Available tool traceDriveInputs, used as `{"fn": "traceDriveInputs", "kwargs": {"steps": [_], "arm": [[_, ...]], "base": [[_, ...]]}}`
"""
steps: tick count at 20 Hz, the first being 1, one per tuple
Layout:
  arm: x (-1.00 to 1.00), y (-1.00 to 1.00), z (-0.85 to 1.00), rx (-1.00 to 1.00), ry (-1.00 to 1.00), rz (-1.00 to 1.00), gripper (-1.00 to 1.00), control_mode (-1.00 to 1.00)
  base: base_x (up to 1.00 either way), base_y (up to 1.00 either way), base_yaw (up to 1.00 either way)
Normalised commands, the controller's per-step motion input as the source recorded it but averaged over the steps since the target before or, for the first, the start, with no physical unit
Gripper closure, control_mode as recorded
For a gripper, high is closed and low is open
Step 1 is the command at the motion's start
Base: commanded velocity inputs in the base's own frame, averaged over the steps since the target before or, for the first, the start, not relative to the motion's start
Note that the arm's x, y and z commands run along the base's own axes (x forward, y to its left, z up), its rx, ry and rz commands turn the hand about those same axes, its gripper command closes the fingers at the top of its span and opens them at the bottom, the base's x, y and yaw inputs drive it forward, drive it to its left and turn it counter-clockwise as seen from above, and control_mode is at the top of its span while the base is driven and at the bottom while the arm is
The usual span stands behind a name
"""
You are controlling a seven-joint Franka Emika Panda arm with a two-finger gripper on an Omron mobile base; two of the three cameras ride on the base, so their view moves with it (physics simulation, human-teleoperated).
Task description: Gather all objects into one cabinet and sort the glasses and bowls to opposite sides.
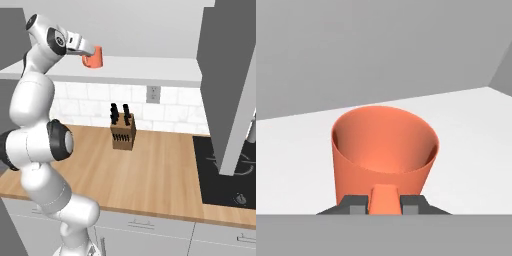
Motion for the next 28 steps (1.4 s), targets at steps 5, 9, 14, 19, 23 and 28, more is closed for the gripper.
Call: {"fn": "traceDriveInputs", "kwargs": {"steps": [5,9,14,19,23,28], "arm": [[-0.05,-0.06,0.00,0.00,0.00,-0.03,1.00,-1.00],[-0.69,-0.42,0.00,0.00,0.00,-0.01,1.00,-1.00],[-0.99,-0.74,0.00,0.00,-0.09,0.04,1.00,-1.00],[-1.00,-0.75,0.05,0.00,-0.22,0.16,1.00,-1.00],[-1.00,-0.67,0.21,0.00,-0.28,0.14,1.00,-1.00],[-0.88,-0.29,0.44,0.00,-0.25,0.10,1.00,-1.00]], "base": [[0.00,0.00,0.00],[0.00,0.00,0.00],[0.00,0.00,0.00],[0.00,0.00,0.00],[0.00,0.00,0.00],[0.00,0.00,0.00]]}}
